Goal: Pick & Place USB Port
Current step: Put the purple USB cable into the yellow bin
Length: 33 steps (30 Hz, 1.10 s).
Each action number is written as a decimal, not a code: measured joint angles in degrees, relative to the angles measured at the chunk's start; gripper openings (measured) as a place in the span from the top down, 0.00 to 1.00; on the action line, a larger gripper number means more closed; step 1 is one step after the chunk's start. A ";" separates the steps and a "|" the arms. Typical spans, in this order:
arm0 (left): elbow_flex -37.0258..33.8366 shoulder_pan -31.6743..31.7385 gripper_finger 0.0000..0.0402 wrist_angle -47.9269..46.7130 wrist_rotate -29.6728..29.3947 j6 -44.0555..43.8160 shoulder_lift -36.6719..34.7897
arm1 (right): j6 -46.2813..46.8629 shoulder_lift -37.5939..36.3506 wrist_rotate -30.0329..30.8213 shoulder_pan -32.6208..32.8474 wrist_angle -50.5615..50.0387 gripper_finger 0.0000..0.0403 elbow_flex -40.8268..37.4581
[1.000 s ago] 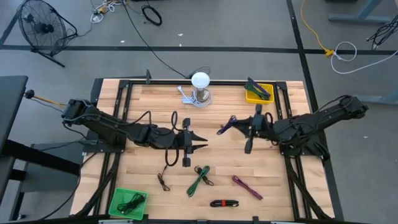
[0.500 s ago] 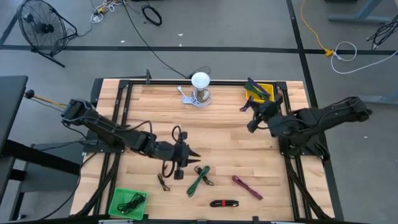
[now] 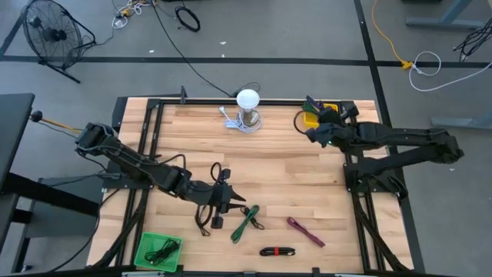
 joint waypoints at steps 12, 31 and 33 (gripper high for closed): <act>0.00 0.02 0.80 -0.26 0.00 0.11 0.02 | -2.81 8.97 -2.08 -11.17 -3.78 0.98 0.00; 0.00 0.02 0.80 -3.49 0.01 0.09 0.07 | -3.76 16.99 -10.63 -24.90 -3.99 0.98 0.00; 0.00 0.02 0.80 -3.56 0.01 0.26 0.07 | -5.35 17.46 -10.63 -25.40 -2.93 0.98 0.00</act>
